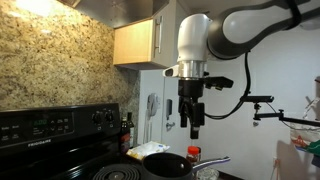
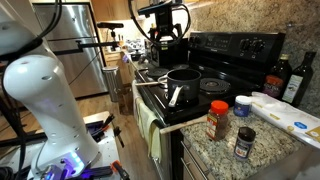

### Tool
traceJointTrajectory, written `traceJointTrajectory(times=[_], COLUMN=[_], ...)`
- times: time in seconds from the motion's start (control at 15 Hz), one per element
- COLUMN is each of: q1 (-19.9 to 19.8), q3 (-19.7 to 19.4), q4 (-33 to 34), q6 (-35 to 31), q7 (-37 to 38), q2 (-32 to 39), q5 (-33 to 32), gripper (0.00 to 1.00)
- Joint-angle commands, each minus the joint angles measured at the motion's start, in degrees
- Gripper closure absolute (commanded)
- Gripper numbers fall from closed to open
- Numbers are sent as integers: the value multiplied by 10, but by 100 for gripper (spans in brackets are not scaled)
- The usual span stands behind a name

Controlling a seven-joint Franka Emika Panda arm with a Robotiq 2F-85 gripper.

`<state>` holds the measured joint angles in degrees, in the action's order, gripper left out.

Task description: Cover the pot with the clear lid

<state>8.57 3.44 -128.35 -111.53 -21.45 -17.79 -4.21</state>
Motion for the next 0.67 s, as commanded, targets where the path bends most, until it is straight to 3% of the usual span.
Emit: traceJointTrajectory(times=[0.0, 0.27, 0.6], q1=[28, 42, 25], q3=[10, 38, 81], q4=[97, 178, 240], q6=[-24, -45, -30], q7=[-78, -156, -280], q2=[119, 236, 341], q5=[20, 59, 73], gripper=[0, 0, 0])
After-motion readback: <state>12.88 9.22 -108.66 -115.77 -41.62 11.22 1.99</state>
